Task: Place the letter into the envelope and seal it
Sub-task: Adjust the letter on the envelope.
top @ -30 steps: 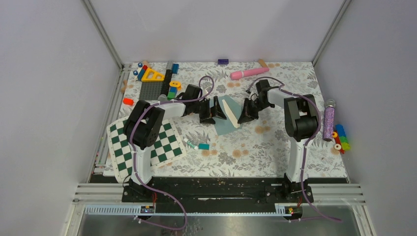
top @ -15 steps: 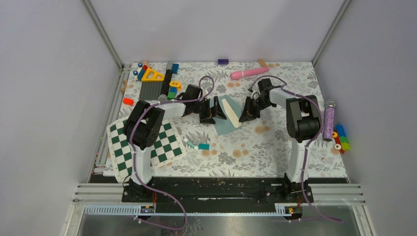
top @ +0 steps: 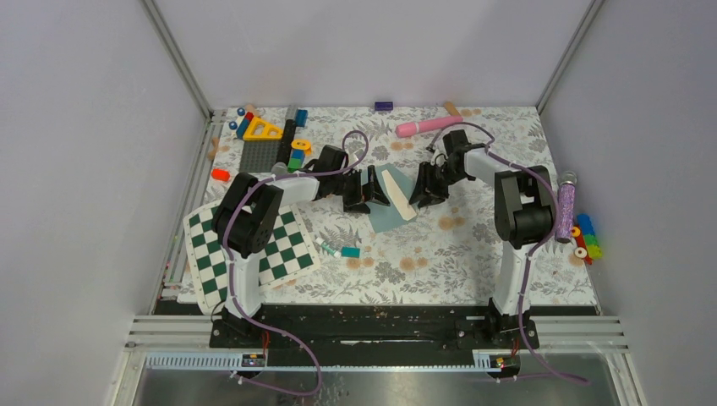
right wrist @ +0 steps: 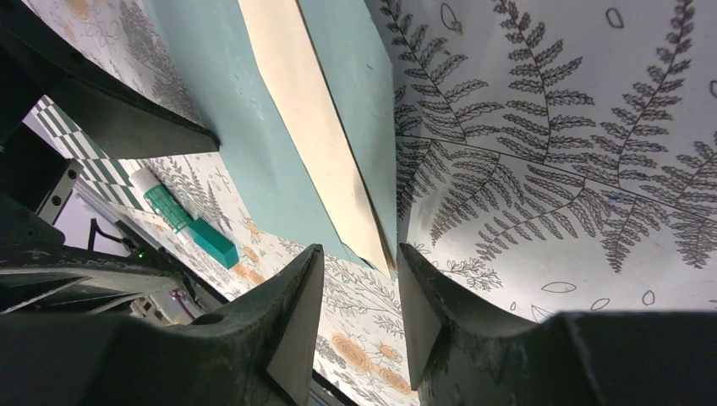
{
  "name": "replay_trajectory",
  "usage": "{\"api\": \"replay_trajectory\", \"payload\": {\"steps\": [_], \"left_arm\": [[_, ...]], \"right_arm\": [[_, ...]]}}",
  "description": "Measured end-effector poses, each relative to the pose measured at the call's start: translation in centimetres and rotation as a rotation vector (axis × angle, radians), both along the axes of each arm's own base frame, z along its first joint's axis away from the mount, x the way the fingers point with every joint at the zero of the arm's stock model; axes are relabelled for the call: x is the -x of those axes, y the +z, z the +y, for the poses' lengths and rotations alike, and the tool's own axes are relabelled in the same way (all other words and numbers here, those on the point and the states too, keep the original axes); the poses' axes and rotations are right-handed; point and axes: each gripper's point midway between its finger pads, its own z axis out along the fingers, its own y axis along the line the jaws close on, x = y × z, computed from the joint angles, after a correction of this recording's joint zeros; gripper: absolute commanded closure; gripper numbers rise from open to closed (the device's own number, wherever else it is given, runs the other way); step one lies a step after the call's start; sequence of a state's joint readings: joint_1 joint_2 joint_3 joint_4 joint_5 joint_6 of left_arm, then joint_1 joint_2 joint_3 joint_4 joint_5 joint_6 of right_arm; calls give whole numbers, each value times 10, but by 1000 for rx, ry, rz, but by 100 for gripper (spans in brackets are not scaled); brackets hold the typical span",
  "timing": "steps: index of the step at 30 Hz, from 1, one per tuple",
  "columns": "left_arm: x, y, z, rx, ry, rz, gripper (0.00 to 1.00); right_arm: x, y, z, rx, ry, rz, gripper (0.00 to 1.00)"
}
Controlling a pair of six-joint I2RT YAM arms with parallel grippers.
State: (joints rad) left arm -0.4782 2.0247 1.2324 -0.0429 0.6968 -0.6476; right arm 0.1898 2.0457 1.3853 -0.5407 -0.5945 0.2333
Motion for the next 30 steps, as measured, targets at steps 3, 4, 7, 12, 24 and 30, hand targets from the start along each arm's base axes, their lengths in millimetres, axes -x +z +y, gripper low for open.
{"api": "replay_trajectory", "payload": {"steps": [3,4,7,12,24,30], "left_arm": [[0,0,0,-1,0,0,2],[0,0,0,0,0,0,2],[0,0,0,0,0,-1,2],[0,0,0,-1,0,0,2],[0,0,0,0,0,0,2],[0,0,0,0,-1,0,2]], "right_arm": [[-3,5,0,6,4,-23,55],[-4,6,1,7,7,-28,55],[-4,9,4,10,16,-45,56],[-8,28,10,-7,56,-131,57],[17,28,13,21,292,-252,56],[17,22,13,70,304,-263,55]]}}
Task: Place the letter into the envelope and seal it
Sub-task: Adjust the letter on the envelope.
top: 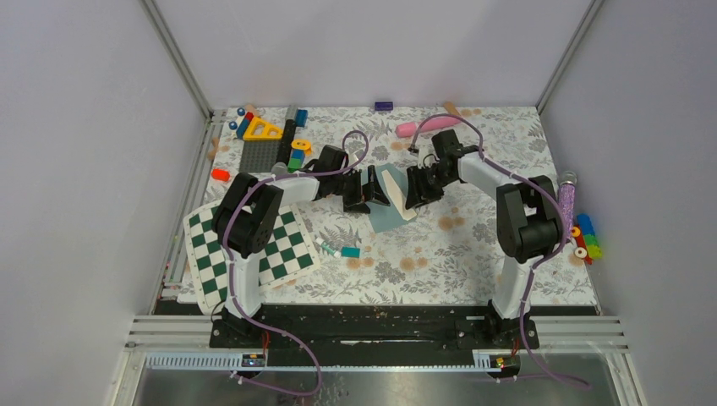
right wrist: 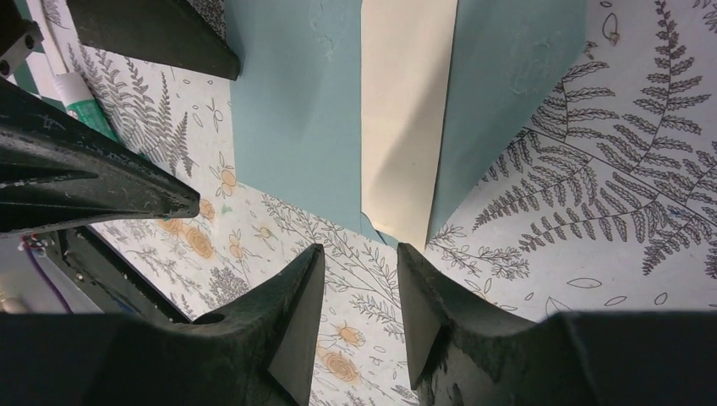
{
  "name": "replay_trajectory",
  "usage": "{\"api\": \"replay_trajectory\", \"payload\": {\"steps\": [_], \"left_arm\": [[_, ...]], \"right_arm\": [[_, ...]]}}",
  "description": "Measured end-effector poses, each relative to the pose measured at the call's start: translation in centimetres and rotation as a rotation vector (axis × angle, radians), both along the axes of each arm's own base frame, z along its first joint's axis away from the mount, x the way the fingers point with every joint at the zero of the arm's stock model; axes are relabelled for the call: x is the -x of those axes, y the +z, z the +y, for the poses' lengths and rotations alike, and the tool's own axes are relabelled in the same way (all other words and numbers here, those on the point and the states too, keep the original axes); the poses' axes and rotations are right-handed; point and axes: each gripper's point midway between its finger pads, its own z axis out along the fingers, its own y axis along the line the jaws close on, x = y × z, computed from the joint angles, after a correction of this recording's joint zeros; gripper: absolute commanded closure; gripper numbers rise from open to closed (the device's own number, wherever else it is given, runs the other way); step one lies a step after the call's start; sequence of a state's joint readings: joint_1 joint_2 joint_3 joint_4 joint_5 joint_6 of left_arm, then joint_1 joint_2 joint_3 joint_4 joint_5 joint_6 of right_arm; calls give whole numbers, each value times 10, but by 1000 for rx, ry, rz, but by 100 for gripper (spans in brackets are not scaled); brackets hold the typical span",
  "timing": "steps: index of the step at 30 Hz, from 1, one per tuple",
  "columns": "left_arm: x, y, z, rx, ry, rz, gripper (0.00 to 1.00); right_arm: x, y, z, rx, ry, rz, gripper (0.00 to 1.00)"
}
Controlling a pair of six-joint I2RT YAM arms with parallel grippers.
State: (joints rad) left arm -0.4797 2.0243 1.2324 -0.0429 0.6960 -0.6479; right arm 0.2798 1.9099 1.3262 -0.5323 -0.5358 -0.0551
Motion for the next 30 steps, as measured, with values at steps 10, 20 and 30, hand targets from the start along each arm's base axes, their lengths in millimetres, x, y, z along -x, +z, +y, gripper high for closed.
{"api": "replay_trajectory", "payload": {"steps": [10,20,30], "left_arm": [[0,0,0,0,0,0,2],[0,0,0,5,-2,0,2],[3,2,-3,41,-7,5,2]], "right_arm": [[4,-3,1,162,180,-146,38],[-9,18,-26,338,475,-482,2],[-14,-4,-38,423,725,-704,0]]}}
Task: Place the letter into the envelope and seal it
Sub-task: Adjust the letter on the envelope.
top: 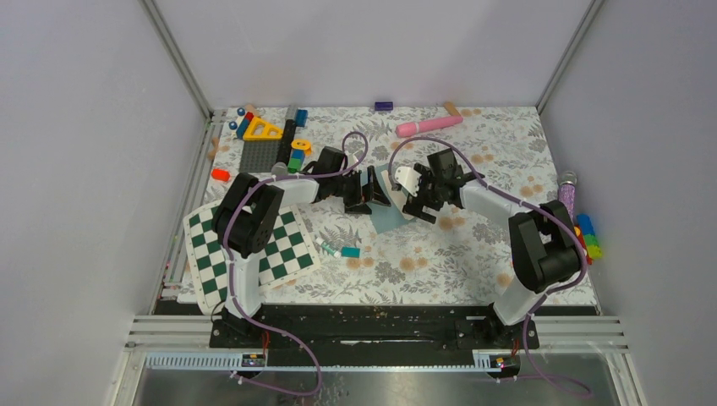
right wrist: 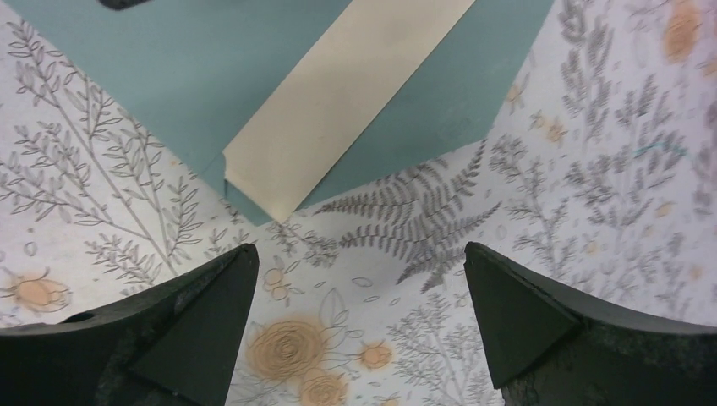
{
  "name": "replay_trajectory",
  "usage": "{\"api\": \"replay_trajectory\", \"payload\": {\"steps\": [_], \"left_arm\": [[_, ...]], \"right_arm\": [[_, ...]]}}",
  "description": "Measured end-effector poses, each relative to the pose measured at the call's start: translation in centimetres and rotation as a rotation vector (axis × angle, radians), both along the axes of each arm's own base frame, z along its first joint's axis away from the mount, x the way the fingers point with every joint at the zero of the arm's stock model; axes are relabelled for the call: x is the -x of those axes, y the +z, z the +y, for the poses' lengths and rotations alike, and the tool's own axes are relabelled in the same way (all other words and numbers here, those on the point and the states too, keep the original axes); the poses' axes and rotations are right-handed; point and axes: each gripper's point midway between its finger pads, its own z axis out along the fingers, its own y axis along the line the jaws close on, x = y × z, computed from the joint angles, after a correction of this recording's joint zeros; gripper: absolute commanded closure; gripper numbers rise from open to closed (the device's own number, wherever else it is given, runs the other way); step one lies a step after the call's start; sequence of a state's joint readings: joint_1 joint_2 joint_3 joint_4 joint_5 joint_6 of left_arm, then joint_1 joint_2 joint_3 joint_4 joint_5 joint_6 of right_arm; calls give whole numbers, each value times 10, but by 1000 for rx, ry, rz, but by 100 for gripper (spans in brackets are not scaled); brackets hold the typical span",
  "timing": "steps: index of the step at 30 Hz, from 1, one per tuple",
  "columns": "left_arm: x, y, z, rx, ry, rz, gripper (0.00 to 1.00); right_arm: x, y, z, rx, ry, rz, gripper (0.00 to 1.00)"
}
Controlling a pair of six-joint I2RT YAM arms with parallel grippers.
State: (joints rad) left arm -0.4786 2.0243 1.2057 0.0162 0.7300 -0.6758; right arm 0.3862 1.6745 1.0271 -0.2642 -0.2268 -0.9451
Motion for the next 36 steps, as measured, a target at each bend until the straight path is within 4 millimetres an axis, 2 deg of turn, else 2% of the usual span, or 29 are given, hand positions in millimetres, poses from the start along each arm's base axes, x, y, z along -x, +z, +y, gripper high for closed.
{"api": "replay_trajectory", "payload": {"steps": [8,18,27,36], "left_arm": [[1,0,0,5,-2,3,2],[1,1,-1,7,-4,3,2],[1,1,-1,7,-5,3,2],[0,1,1,7,-1,3,2]], "right_arm": [[-20,18,10,-10,88,-160,0],[-4,0,19,-28,205,-172,0],[-8,5,33,-33,266,-225,0],[-7,-5,37,-2,317,-234,0]]}}
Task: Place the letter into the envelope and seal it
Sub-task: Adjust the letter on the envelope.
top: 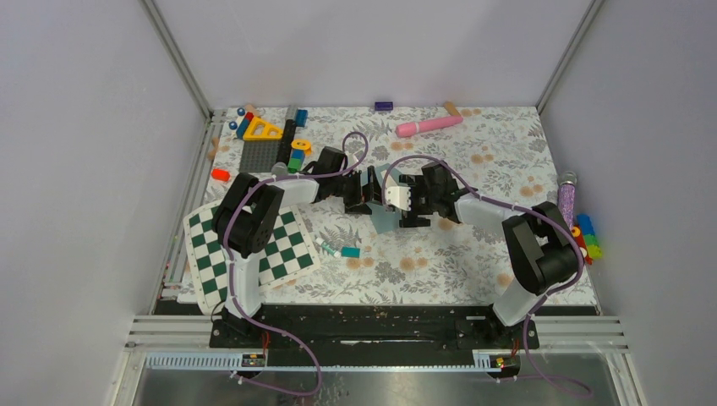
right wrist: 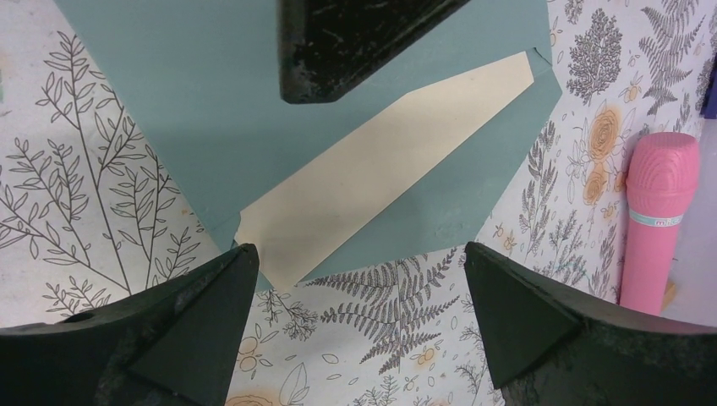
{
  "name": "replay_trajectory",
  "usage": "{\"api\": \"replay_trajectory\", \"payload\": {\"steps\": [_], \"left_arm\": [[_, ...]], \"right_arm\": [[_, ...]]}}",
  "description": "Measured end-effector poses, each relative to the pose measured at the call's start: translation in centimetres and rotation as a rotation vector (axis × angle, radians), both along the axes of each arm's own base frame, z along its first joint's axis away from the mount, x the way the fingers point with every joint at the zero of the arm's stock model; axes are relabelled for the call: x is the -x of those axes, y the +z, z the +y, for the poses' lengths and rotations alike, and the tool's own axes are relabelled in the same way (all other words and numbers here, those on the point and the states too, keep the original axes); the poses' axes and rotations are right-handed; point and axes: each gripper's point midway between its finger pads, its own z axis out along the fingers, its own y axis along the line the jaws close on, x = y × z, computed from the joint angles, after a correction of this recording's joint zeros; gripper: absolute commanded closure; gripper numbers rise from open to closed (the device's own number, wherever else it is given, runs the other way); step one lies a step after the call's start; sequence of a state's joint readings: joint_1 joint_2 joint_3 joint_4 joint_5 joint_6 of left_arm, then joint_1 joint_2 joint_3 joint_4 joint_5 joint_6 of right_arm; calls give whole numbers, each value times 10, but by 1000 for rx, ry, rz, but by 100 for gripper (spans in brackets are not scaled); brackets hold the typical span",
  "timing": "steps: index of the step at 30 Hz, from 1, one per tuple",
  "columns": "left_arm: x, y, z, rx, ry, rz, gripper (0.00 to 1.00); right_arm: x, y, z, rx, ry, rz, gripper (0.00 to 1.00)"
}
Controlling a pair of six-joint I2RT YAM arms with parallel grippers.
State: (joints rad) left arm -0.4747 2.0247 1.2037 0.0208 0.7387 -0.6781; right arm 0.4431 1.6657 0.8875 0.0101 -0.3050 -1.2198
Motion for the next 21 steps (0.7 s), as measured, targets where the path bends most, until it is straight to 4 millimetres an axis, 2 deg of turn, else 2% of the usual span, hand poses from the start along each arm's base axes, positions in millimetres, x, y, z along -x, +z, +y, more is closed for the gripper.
{"api": "replay_trajectory", "payload": {"steps": [13,21], "left_arm": [[0,0,0,1,0,1,1],[0,0,1,3,0,4,1]], "right_arm": [[6,-8,-3,32,24,18,0],[-2,-10,2,52,42,-51,0]]}}
